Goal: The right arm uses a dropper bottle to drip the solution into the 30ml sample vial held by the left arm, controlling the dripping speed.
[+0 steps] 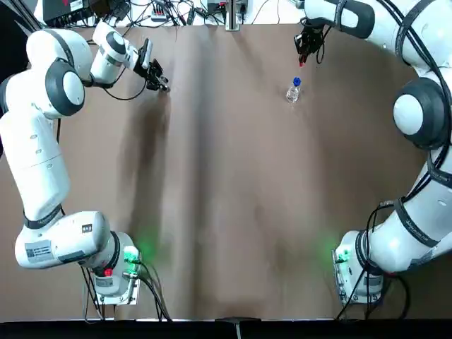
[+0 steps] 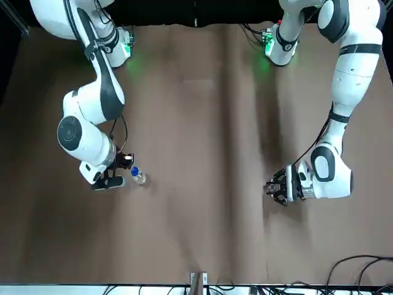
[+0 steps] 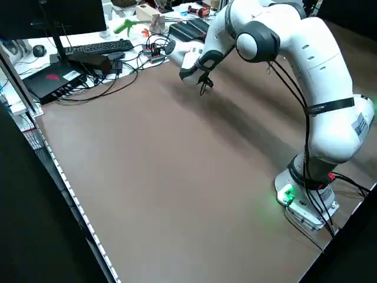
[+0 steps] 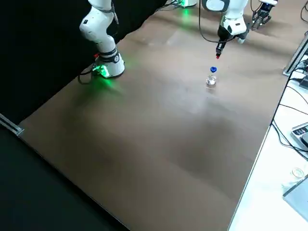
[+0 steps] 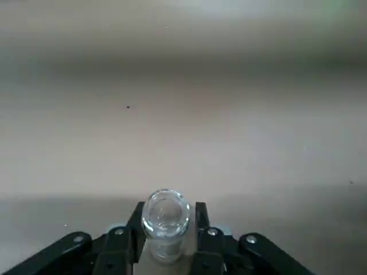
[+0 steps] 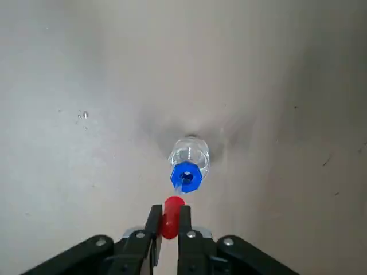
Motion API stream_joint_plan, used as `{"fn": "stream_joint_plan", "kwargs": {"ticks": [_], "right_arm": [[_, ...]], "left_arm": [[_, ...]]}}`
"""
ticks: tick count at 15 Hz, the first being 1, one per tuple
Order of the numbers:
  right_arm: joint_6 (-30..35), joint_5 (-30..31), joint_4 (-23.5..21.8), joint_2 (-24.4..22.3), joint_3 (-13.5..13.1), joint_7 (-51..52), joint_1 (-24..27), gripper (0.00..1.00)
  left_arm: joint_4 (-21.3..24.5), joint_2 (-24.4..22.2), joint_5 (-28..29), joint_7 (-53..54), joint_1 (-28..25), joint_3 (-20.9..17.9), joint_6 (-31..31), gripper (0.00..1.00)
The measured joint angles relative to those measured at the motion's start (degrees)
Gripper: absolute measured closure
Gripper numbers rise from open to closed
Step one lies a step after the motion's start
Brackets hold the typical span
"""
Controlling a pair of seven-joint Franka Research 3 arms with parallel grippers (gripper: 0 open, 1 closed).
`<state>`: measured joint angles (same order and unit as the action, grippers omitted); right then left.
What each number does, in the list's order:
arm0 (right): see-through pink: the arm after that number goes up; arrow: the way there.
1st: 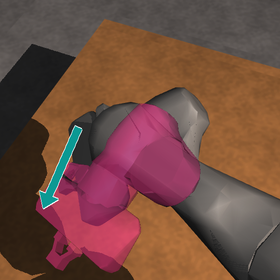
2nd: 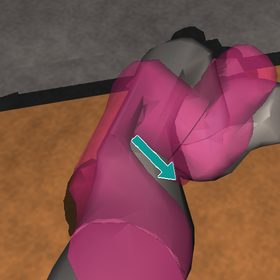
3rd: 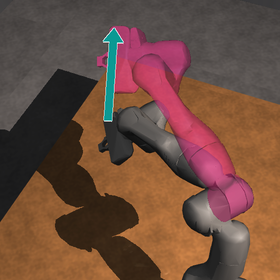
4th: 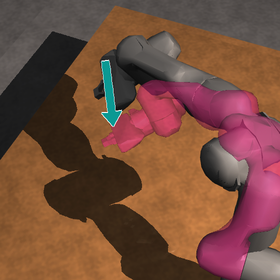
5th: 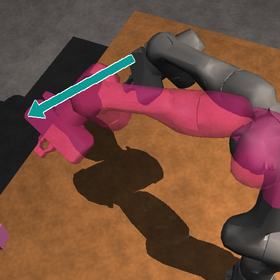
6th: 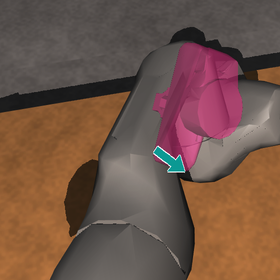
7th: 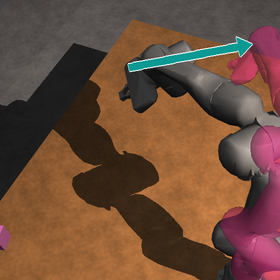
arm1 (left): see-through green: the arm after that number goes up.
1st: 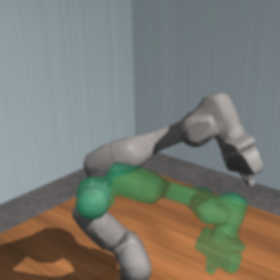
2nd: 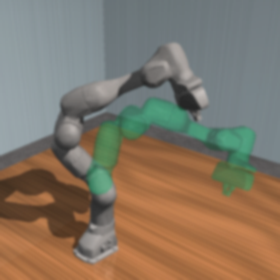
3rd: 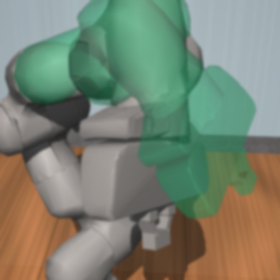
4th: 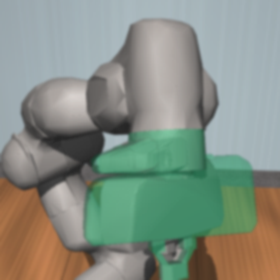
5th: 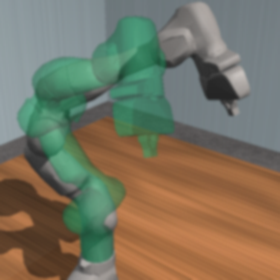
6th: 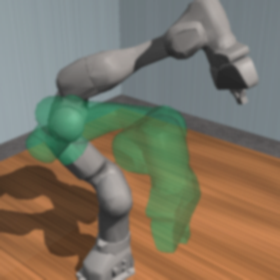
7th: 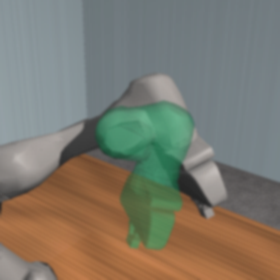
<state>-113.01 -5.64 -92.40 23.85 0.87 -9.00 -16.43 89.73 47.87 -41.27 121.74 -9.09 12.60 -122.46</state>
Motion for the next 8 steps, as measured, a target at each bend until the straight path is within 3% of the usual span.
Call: {"fn": "stream_joint_plan", "kwargs": {"ticks": [8], "right_arm": [[1.4,-0.2,0.3,-1.8,-0.1,-0.1,0.1,0.84]], "left_arm": [[-0.4,0.0,0.0,0.0,-0.3,0.0,0.0,0.68]]}}
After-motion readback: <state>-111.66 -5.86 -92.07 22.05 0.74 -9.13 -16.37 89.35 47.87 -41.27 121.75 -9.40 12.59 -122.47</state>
